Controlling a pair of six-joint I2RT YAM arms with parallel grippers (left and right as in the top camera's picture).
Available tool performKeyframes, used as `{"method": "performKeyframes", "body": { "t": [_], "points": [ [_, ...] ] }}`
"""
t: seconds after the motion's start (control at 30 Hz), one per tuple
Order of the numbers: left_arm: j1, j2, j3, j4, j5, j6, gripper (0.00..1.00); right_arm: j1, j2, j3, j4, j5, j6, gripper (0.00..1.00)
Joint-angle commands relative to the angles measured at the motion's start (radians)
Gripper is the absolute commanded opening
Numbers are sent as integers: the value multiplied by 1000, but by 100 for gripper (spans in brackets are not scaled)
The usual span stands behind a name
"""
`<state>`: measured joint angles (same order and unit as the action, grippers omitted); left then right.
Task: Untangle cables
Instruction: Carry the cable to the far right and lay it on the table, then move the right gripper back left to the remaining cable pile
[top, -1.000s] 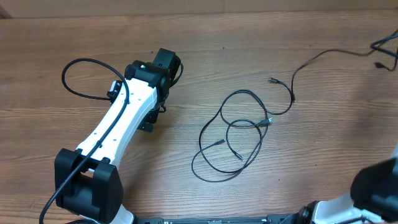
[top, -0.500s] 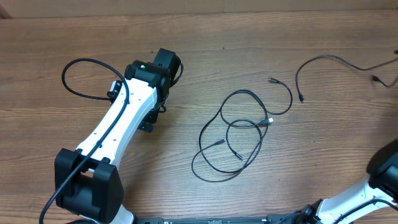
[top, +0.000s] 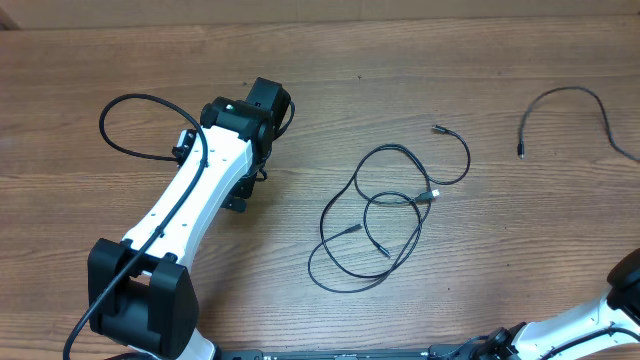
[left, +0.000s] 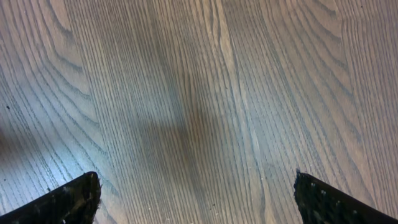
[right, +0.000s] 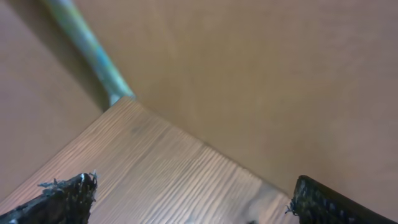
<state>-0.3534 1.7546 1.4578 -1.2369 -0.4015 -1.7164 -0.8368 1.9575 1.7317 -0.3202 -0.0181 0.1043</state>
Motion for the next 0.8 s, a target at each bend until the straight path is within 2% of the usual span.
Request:
{"method": "performKeyframes", "body": {
  "t": [0.0,0.27,0.33,0.5,0.63,0.77],
  "points": [
    [0,2,11,-3,-23,15,99,5,16,9,-36,-169,0,100],
    [0,2,11,-4,-23,15,99,20,16,9,-232,-762,-10,100],
    [0,2,11,-4,-23,15,100,36,16,9,-287,-815,-53,100],
    [0,2,11,-4,-23,15,100,145,16,9,-528,-812,-246,100],
    [0,2,11,-4,-23,15,99,273,16,9,-679,-694,-309,100],
    [0,2,11,-4,-23,15,100,409,16,9,-801,-686,-406,100]
  ]
}}
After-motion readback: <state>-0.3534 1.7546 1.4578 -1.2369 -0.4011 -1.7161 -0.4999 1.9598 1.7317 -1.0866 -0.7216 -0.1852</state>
